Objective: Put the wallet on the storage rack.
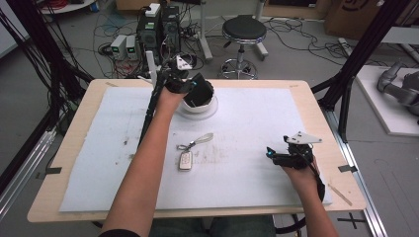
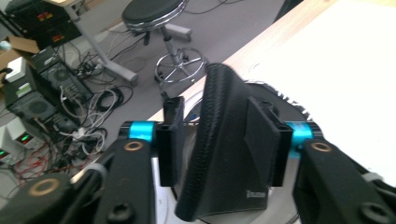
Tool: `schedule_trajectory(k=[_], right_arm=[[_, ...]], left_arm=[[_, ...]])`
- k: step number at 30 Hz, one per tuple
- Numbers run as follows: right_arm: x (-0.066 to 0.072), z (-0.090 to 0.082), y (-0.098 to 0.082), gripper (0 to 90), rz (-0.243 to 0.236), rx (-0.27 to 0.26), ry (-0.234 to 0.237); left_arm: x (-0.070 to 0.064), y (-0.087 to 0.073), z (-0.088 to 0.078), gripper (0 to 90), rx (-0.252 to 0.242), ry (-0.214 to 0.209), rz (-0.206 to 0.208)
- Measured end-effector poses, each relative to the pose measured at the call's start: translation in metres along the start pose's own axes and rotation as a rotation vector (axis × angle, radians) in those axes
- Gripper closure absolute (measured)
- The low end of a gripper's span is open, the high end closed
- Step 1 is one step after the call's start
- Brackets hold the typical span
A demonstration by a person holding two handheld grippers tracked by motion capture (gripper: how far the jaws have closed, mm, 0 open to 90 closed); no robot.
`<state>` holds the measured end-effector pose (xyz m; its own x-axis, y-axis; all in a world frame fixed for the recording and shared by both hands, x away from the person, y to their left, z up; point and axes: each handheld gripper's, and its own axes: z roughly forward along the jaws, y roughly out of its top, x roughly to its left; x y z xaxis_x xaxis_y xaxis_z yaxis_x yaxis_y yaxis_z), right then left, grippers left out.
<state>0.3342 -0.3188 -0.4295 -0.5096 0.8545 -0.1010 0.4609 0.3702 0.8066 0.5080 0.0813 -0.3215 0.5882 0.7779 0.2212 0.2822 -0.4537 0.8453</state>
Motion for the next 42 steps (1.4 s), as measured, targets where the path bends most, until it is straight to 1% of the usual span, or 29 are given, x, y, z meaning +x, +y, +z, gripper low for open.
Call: schedule_trajectory(k=[1,5,8,10,13,16,20,22,24,28,29,30,32,33,34,36,38,41,42], right_arm=[[0.0,0.0,0.0,20.3,-0.002,-0.003,0.001],[0.001,0.0,0.001,20.3,-0.003,-0.004,0.004],[0.002,0.001,0.002,20.3,-0.012,-0.004,0.004],[0.003,0.001,0.002,20.3,-0.008,-0.006,0.005],[0.004,0.001,0.003,20.3,-0.015,-0.005,0.006],[0.004,0.001,0.003,20.3,-0.015,-0.005,0.006],[0.004,0.001,0.004,20.3,-0.018,-0.006,0.005],[0.004,0.001,0.004,20.3,-0.018,-0.005,0.006],[0.005,0.002,0.005,20.3,-0.021,-0.003,0.004],[0.005,0.002,0.007,20.3,-0.02,-0.008,0.002],[0.005,0.003,0.007,20.3,-0.022,-0.007,0.0],[0.005,0.003,0.007,20.3,-0.024,-0.008,0.0],[0.006,0.004,0.008,20.3,-0.025,-0.003,0.002],[0.006,0.004,0.008,20.3,-0.025,-0.005,-0.001],[0.006,0.004,0.008,20.3,-0.026,-0.004,-0.003],[0.006,0.005,0.009,20.3,-0.026,-0.006,-0.003],[0.006,0.005,0.01,20.3,-0.018,-0.007,-0.002],[0.007,0.006,0.011,20.3,-0.024,-0.008,0.003],[0.007,0.007,0.011,20.3,-0.028,-0.01,0.005]], left_arm=[[0.0,0.001,-0.003,51.2,0.005,-0.002,-0.004],[0.0,0.002,-0.016,44.4,-0.013,-0.01,-0.02],[0.0,0.002,-0.028,42.0,-0.03,-0.026,-0.028],[-0.001,0.0,-0.034,41.2,-0.045,-0.038,-0.042],[-0.002,-0.001,-0.043,39.2,-0.054,-0.065,-0.043],[-0.004,-0.003,-0.054,38.1,-0.073,-0.076,-0.048],[-0.008,-0.006,-0.067,35.4,-0.078,-0.075,-0.063],[-0.011,-0.009,-0.074,34.9,-0.083,-0.073,-0.062],[-0.013,-0.012,-0.08,34.4,-0.095,-0.081,-0.06],[-0.019,-0.02,-0.089,33.4,-0.102,-0.094,-0.066],[-0.019,-0.023,-0.091,33.3,-0.103,-0.102,-0.067],[-0.02,-0.026,-0.092,33.2,-0.102,-0.108,-0.067],[-0.022,-0.033,-0.094,32.9,-0.082,-0.111,-0.056],[-0.022,-0.036,-0.095,32.3,-0.083,-0.116,-0.061],[-0.022,-0.04,-0.097,31.3,-0.094,-0.124,-0.07],[-0.022,-0.048,-0.1,31.2,-0.091,-0.138,-0.079],[-0.021,-0.056,-0.105,30.0,-0.107,-0.152,-0.101],[-0.019,-0.069,-0.113,28.1,-0.114,-0.164,-0.112],[-0.019,-0.073,-0.115,27.4,-0.118,-0.176,-0.115]])
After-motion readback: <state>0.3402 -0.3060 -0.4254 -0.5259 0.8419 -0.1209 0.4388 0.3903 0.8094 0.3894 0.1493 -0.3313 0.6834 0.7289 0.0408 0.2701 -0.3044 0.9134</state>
